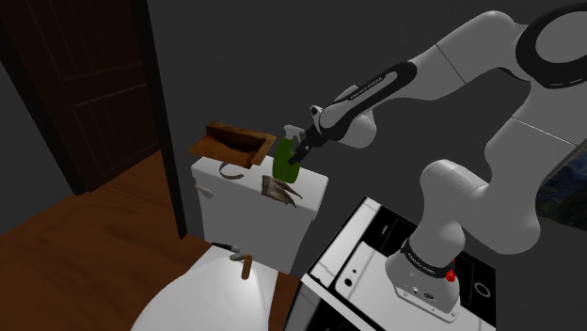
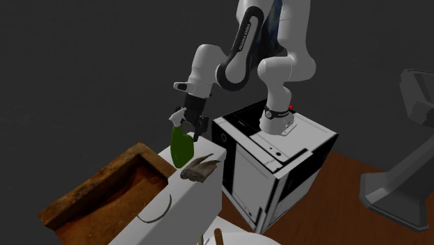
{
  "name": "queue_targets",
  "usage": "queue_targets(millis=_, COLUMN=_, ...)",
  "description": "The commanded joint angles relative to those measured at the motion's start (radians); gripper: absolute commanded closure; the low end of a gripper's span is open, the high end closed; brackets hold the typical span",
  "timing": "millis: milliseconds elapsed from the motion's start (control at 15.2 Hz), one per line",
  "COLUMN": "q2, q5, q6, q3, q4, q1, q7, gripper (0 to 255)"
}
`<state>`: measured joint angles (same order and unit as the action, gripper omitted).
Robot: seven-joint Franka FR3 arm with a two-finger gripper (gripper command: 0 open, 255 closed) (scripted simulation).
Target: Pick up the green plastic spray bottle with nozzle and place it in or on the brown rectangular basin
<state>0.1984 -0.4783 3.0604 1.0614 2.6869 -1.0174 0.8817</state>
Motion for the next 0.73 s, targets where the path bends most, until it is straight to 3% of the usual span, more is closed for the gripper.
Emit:
queue_targets(millis=0, q2=0.000, q5=0.000, q6=0.000, q3=0.000, q4=0.000, q1=0.000, q7=0.000, gripper=0)
queue_targets(millis=66, q2=0.000, q5=0.000, q6=0.000, q3=0.000, q4=0.000, q1=0.000, q7=0.000, gripper=0)
queue_targets(millis=132, q2=0.000, q5=0.000, q6=0.000, q3=0.000, q4=0.000, q1=0.000, q7=0.000, gripper=255)
queue_targets(millis=660, q2=0.000, q5=0.000, q6=0.000, q3=0.000, q4=0.000, q1=0.000, q7=0.000, gripper=255)
